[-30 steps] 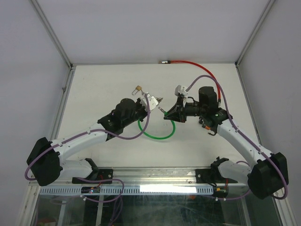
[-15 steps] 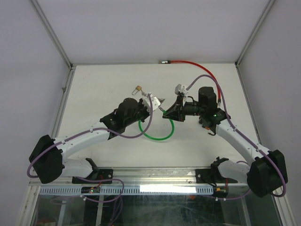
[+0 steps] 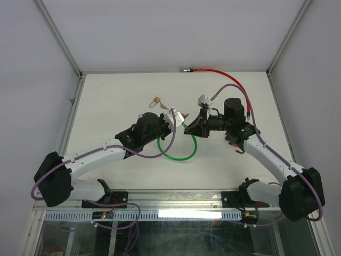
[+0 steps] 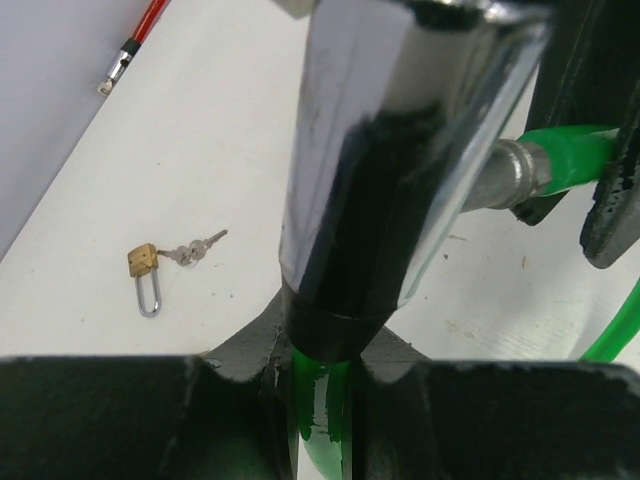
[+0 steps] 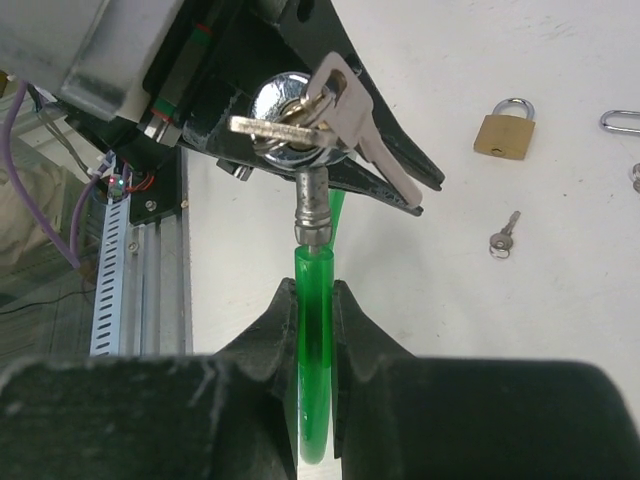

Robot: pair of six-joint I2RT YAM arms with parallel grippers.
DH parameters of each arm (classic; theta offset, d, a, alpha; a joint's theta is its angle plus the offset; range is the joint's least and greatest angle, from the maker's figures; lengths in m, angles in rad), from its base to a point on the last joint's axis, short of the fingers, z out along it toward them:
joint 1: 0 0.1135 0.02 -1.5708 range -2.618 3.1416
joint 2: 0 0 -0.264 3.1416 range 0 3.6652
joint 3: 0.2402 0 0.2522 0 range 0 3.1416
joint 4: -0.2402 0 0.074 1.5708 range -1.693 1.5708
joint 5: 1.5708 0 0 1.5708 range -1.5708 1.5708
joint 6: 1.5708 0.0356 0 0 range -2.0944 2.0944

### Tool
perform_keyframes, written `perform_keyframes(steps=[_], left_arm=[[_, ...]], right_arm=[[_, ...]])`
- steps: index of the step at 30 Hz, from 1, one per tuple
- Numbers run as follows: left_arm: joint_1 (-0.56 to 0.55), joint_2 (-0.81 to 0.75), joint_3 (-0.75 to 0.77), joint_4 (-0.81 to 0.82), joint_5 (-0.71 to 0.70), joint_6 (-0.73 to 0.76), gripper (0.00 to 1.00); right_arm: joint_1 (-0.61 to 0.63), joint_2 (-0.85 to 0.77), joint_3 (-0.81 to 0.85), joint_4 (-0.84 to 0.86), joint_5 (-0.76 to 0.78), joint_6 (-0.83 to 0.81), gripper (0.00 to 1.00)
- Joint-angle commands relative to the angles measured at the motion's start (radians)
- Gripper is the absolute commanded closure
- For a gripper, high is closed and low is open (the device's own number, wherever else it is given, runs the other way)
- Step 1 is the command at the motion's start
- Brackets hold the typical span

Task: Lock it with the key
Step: Lock the lock.

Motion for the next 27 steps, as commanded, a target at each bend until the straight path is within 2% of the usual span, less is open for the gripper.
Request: perform_keyframes(steps=[1, 8, 12, 16, 18, 22, 27], left_arm=[[-0.058, -0.020, 0.036, 0.050, -0.024, 0.048, 1.00], [-0.131, 0.034, 0.075, -0.037, -0.274, 0.152, 1.00], [-0.172, 0.065, 0.089, -0.049, -0.342, 0.183, 1.00], [-0.190, 0.081, 0.104, -0.071, -0.328, 0.200, 1.00], [-0.195, 0.075, 0.099, -0.076, -0.295, 0.213, 1.00], [-0.195, 0.054, 0.069, -0.076, -0.250, 0.247, 1.00], [-0.194, 0.059, 0.039, -0.063, -0.204, 0.317, 1.00]], right_arm=[[-0.013, -0.010, 0.002, 0.119, 0.006, 0.028, 1.00], [-0.014, -0.001, 0.001, 0.139, -0.090, 0.073, 1.00], [-0.013, 0.014, -0.014, 0.190, -0.126, 0.131, 1.00], [-0.012, 0.009, -0.028, 0.220, -0.124, 0.142, 1.00], [-0.019, -0.006, -0.038, 0.227, -0.074, 0.120, 1.00], [-0.069, -0.027, -0.120, 0.361, 0.000, 0.107, 1.00], [-0.080, -0.017, -0.204, 0.501, -0.022, 0.050, 1.00]])
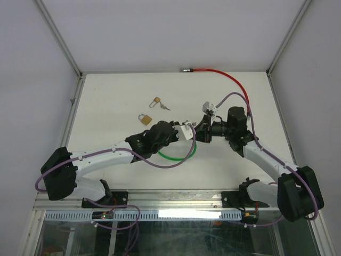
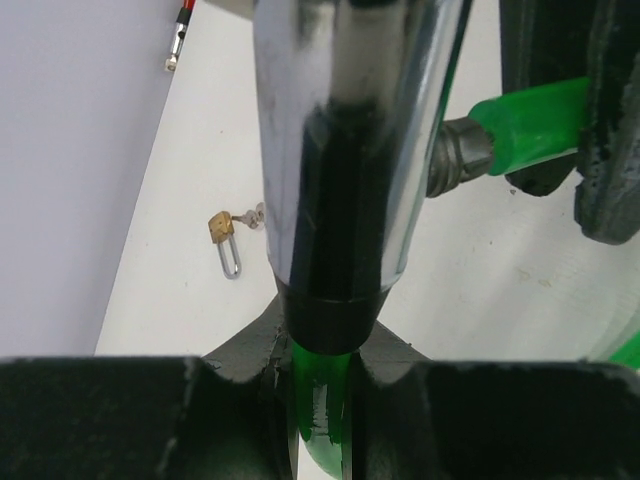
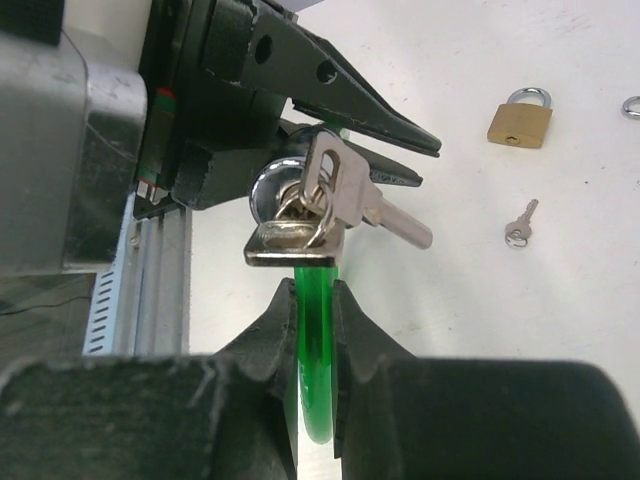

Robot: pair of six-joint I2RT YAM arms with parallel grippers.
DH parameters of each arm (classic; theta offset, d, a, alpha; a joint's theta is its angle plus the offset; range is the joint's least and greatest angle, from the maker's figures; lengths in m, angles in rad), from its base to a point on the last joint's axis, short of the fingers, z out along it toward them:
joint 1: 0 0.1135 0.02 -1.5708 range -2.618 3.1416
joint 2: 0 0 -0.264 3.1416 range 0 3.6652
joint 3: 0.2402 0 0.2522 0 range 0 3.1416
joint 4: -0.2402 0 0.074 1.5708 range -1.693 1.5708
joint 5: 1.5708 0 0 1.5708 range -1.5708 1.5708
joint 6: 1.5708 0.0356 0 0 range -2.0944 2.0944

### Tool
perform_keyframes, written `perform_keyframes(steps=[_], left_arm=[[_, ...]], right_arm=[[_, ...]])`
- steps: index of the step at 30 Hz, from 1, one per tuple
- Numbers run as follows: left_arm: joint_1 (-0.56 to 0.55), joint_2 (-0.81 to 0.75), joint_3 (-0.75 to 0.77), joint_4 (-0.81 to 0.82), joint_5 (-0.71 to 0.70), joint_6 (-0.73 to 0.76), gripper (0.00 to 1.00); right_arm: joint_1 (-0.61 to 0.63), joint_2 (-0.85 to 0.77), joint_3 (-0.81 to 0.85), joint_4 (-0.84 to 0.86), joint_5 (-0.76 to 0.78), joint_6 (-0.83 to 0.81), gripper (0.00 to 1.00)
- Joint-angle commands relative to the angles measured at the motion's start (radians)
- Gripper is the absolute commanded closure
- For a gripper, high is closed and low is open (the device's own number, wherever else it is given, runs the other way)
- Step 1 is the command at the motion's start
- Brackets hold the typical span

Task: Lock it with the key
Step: Lock the lock.

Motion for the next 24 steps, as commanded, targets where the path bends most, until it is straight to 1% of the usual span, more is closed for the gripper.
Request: perform_keyframes(steps=[1, 3, 5, 8, 12, 18, 24], left_arm=[[-0.035, -0.012, -0.013, 0.035, 0.140, 0.112, 1.00], [-0.033, -0.008, -0.017, 0.035, 0.167, 0.125, 1.00], [-0.027, -0.009, -0.024, 0.035, 0.200, 0.137, 1.00], [-0.002, -0.011, -0.027, 0.037, 0.260, 0.134, 1.00], [0.028, -0.002, -0.026, 0.038, 0.294, 0.128, 1.00], [0.035, 0.044, -0.003, 0.050, 0.234, 0.115, 1.00], [0.035, 0.060, 0.001, 0.074, 0.155, 0.097, 1.00]], right_arm=[[-0.020, -0.009, -0.047, 0.286, 0.037, -0.059, 1.00], [-0.020, 0.004, -0.067, 0.319, 0.012, -0.078, 1.00], [-0.020, 0.018, -0.069, 0.308, -0.012, -0.114, 1.00], [-0.020, 0.032, -0.058, 0.238, -0.037, -0.190, 1.00], [-0.032, 0.049, -0.044, 0.164, -0.037, -0.190, 1.00], [-0.045, 0.051, -0.021, 0.029, -0.037, -0.190, 1.00], [-0.049, 0.004, -0.006, -0.150, -0.037, -0.190, 1.00]])
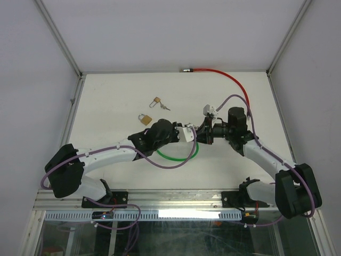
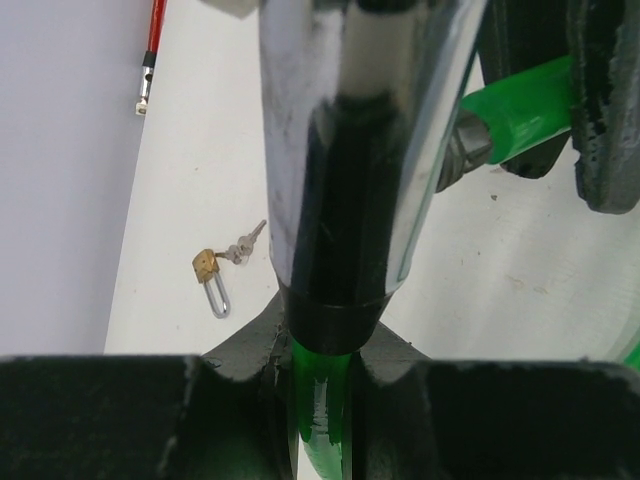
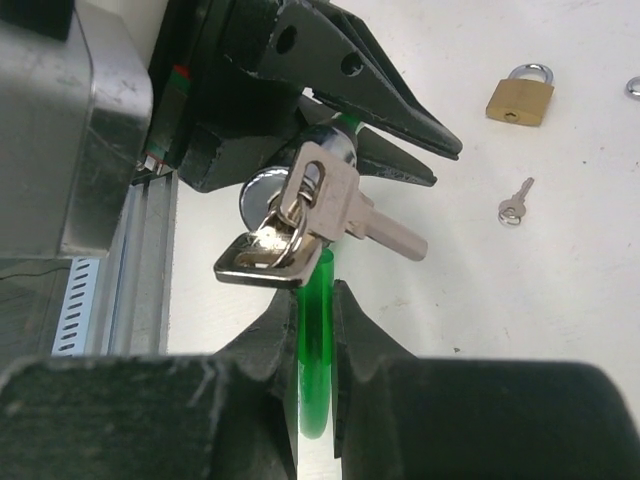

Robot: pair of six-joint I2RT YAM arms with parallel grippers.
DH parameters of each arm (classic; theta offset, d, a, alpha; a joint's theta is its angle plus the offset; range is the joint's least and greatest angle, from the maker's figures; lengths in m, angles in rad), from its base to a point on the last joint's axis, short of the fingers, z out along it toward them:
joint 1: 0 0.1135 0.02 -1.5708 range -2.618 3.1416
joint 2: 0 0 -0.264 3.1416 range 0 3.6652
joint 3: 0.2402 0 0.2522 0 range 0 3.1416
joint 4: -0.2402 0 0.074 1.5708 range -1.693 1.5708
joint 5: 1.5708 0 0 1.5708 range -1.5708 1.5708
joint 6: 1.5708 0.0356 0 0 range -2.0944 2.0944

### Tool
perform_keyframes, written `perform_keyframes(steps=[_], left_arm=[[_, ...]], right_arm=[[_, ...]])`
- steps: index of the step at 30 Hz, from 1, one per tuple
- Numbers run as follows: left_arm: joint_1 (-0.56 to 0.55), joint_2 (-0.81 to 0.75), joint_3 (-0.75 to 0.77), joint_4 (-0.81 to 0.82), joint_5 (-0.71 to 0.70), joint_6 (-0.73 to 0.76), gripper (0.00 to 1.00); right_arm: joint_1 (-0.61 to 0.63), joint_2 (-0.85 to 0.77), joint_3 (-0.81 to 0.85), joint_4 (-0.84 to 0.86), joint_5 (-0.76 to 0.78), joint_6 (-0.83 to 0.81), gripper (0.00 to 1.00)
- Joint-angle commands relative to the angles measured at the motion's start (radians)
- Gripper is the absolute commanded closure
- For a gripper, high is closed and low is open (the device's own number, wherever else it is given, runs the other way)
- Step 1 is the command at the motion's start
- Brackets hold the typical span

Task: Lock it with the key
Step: Lock the lock.

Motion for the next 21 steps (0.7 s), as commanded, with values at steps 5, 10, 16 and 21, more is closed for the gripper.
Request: perform_keyframes(steps=[5, 10, 16, 21], left_arm=[[-0.013, 0.008, 0.012, 0.031, -0.022, -0.029, 1.00], [-0.013, -0.009, -0.005, 0.042, -0.028, -0.038, 1.00], [-0.013, -0.027, -0.026, 0.059, -0.030, -0.041, 1.00], [-0.013, -0.033, -0.032, 0.060, -0.033, -0.045, 1.00]], right_arm=[[-0.022, -0.070, 0.050, -0.266, 0.038, -0.038, 1.00], [-0.046, -0.103, 0.067, -0.377, -0.086, -0.671, 0.46], [-0.074, -0.135, 0.067, -0.409, -0.103, -0.694, 0.40], [-0.089, -0.139, 0.082, -0.438, -0.129, -0.686, 0.38]])
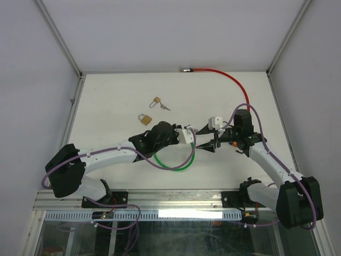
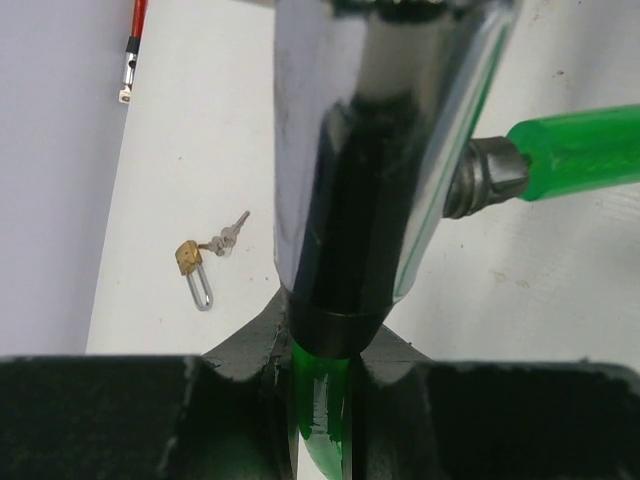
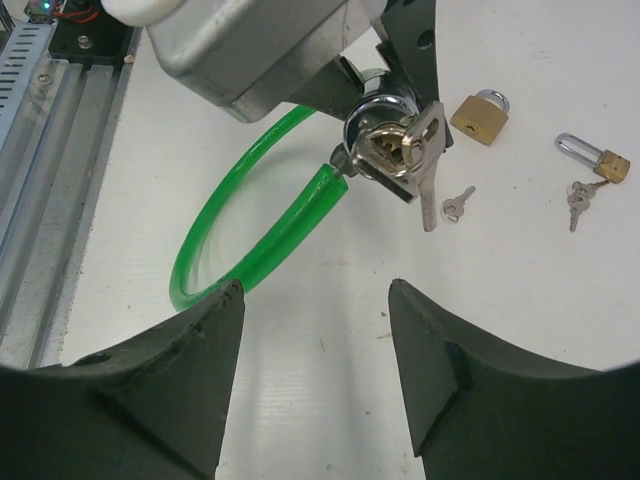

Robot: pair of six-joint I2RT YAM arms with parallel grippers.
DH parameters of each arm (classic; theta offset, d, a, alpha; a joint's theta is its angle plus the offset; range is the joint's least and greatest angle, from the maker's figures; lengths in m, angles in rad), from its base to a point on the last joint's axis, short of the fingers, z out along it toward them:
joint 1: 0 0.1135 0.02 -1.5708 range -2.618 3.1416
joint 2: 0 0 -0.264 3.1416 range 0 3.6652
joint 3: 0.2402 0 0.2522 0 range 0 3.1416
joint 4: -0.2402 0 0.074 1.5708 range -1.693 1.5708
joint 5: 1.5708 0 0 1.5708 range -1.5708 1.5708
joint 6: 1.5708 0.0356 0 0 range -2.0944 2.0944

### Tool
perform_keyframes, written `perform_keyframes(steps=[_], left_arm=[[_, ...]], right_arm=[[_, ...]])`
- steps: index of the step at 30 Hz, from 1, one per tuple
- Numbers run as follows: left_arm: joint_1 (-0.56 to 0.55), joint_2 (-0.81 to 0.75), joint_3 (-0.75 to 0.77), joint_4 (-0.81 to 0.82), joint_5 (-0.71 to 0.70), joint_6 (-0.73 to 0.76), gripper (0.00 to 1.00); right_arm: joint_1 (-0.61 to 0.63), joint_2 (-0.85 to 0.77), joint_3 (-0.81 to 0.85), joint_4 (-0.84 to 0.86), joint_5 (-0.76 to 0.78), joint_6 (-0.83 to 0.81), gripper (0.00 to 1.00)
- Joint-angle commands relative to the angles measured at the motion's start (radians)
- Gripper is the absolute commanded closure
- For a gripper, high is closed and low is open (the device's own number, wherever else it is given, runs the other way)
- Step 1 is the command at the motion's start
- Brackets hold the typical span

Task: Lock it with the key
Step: Lock the lock.

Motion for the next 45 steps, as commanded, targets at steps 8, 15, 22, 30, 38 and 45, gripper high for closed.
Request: perform_keyframes(steps=[8, 15, 22, 30, 38, 45], left_arm=[[-0.001, -0.048, -0.026, 0.057, -0.020, -0.018, 1.00], [0.000, -0.043, -0.026, 0.060, -0.029, -0.029, 1.00], [0.000, -0.038, -0.021, 0.059, -0.034, -0.040, 1.00], [0.000, -0.033, 0.001, 0.043, -0.027, -0.053, 1.00], [-0.001, -0.126, 0.046, -0.047, 0.072, -0.073, 1.00], [-0.028, -0.179, 0.091, -0.129, 0.066, -0.073, 1.00]], right_arm=[[-0.034, -0.029, 0.056, 0.017, -0.093, 0.118, 0.29], [-0.003, 0.028, 0.007, 0.252, -0.059, 0.521, 0.29], [0.088, 0.070, -0.056, 0.375, 0.017, 0.685, 0.33], [0.130, 0.109, -0.077, 0.447, 0.083, 0.720, 0.67], [0.133, 0.069, -0.031, 0.447, 0.095, 0.432, 1.00], [0.153, 0.156, 0.045, 0.566, 0.055, 0.316, 1.00]])
